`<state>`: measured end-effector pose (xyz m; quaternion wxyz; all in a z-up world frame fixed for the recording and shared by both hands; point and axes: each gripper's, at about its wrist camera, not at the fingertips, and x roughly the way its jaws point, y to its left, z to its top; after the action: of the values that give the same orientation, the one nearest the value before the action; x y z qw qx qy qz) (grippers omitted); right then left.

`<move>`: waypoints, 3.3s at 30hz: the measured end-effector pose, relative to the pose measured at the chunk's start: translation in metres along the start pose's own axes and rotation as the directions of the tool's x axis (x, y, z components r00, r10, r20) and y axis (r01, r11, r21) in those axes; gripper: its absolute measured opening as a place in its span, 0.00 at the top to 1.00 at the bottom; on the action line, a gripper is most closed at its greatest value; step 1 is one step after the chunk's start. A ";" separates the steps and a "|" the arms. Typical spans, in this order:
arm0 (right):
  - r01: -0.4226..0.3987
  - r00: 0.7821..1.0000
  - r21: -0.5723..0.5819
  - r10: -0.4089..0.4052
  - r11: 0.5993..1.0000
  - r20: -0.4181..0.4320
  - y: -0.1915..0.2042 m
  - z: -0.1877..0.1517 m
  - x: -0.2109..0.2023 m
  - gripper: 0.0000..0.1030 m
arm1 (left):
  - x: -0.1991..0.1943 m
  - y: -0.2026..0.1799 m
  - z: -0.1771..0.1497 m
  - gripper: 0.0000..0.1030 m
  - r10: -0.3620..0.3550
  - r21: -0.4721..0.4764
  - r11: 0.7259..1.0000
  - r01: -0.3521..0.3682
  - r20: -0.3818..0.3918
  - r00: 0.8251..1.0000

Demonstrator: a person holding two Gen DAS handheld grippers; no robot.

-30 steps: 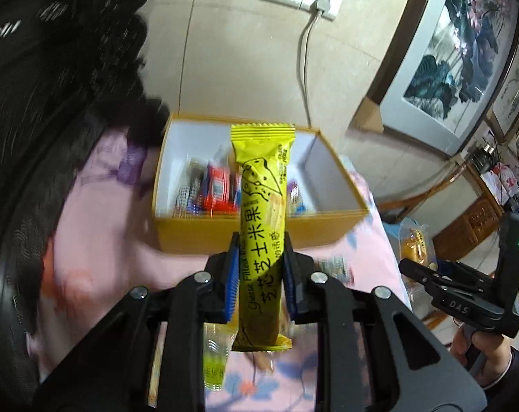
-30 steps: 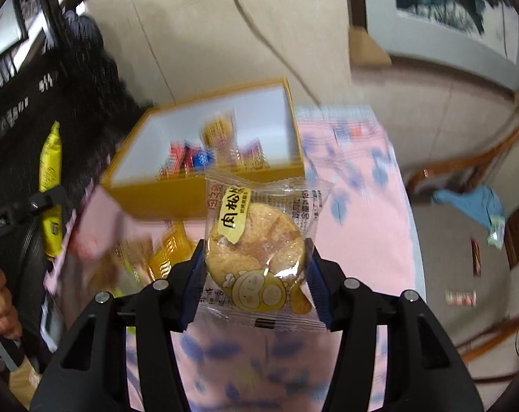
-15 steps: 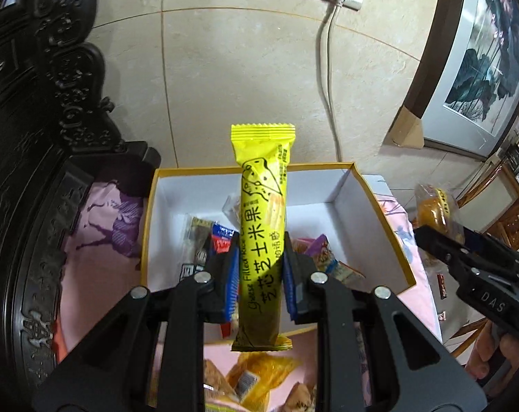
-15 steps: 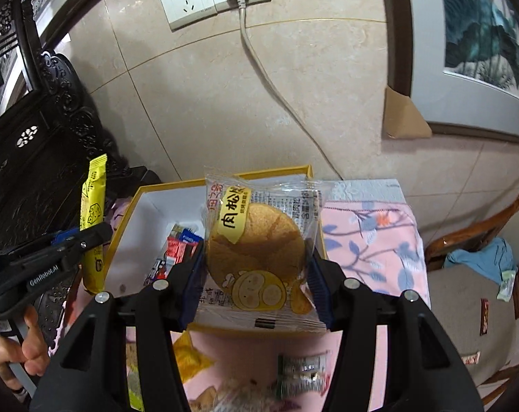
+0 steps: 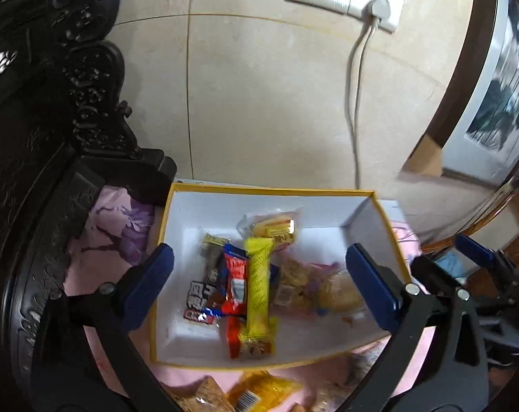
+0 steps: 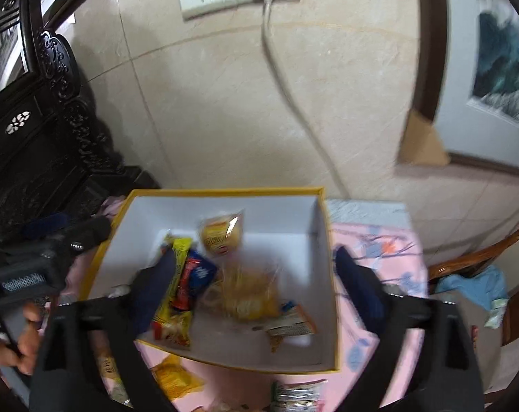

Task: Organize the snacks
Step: 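Lower the right tool onto the large clear printed snack bag and grasp it, then grasp brown peanut bag with left tool while right holds the clear bag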

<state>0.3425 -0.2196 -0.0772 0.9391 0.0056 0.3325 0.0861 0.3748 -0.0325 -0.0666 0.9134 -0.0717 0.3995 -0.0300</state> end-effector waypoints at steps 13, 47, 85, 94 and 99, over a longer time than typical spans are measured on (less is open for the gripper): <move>0.053 0.975 0.122 -0.025 0.991 -0.222 -0.036 -0.131 -0.037 0.01 | -0.058 0.032 -0.106 0.02 0.110 -0.043 0.993 -0.111 -0.017 0.994; 0.148 0.830 0.411 0.113 0.900 -0.546 0.027 -0.208 0.043 0.01 | -0.114 0.085 -0.274 0.02 0.019 -0.152 0.987 -0.045 -0.169 0.985; 0.058 0.869 0.516 0.211 0.855 -0.448 -0.061 -0.267 -0.035 0.68 | -0.023 -0.078 -0.281 0.02 -0.181 0.577 0.768 0.280 -0.224 0.958; 0.038 0.861 0.514 0.233 0.857 -0.452 -0.063 -0.269 -0.034 0.68 | 0.021 -0.078 -0.284 0.02 -0.166 0.581 0.747 0.324 -0.310 0.936; 0.026 0.858 0.505 0.239 0.863 -0.454 -0.060 -0.269 -0.033 0.68 | 0.039 -0.074 -0.290 0.04 -0.148 0.584 0.737 0.341 -0.352 0.924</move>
<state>0.1582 -0.2966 -0.2704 0.7800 0.2421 0.5749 0.0503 0.1887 -0.1414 -0.2783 0.8045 0.1937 0.4783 -0.2941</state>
